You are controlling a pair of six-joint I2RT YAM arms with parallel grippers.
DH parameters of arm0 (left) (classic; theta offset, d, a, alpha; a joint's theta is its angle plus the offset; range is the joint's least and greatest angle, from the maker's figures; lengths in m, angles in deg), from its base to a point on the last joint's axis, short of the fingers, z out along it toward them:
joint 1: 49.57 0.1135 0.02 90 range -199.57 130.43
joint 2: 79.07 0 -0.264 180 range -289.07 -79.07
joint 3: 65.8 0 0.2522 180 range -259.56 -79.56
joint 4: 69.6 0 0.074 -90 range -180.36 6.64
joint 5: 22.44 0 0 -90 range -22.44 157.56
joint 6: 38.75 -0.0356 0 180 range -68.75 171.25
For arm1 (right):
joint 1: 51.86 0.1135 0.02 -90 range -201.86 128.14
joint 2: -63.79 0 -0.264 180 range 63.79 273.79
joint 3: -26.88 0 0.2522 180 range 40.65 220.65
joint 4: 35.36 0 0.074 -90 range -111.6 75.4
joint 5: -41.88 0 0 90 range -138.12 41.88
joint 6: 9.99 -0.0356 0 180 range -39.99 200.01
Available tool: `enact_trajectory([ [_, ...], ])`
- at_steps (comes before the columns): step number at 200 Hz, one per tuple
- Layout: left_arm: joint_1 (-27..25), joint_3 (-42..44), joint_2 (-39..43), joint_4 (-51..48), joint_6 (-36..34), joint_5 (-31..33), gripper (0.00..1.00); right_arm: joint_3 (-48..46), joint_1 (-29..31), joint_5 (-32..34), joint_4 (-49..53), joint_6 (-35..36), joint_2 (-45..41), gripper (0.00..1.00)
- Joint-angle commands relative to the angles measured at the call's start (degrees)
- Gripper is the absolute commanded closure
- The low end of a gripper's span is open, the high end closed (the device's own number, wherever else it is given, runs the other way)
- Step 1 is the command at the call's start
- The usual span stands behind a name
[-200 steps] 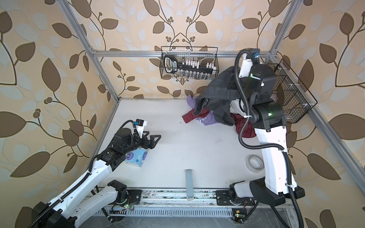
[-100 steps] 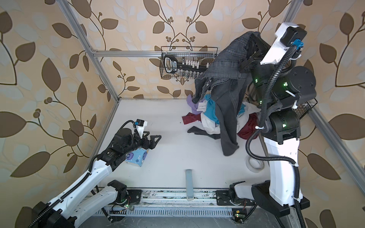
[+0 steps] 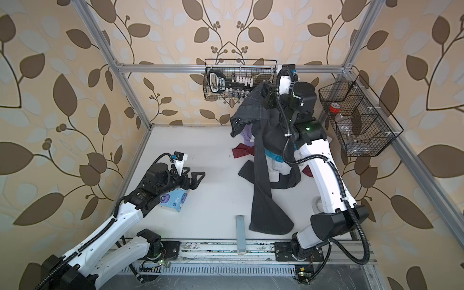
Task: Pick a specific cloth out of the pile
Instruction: 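Lift the gray jeans high above the pile with the right gripper, then lower the gray jeans onto the table beside the pile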
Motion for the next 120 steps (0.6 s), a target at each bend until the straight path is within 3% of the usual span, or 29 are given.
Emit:
enact_trajectory([
  [1,-0.5,-2.5,0.0,1.0,-1.1,1.1,0.01,4.7,0.7,-1.9,-8.2,1.2,-1.8,1.00],
  [28,-0.5,-2.7,-0.2,0.7,-1.3,1.4,0.01,11.4,0.7,-2.5,-10.9,1.1,0.2,1.00],
  [63,-0.5,-2.6,-0.2,0.7,-1.4,1.9,0.01,10.7,0.8,-2.6,-15.1,1.8,-0.6,1.00],
  [98,-0.5,-2.3,-0.7,1.1,-1.2,1.9,0.01,-0.4,0.7,0.4,-13.5,4.7,-1.2,1.00],
  [120,-0.5,-2.2,-0.7,1.2,-1.1,1.7,0.01,-10.3,0.9,-1.9,-13.1,4.5,-2.2,1.00],
])
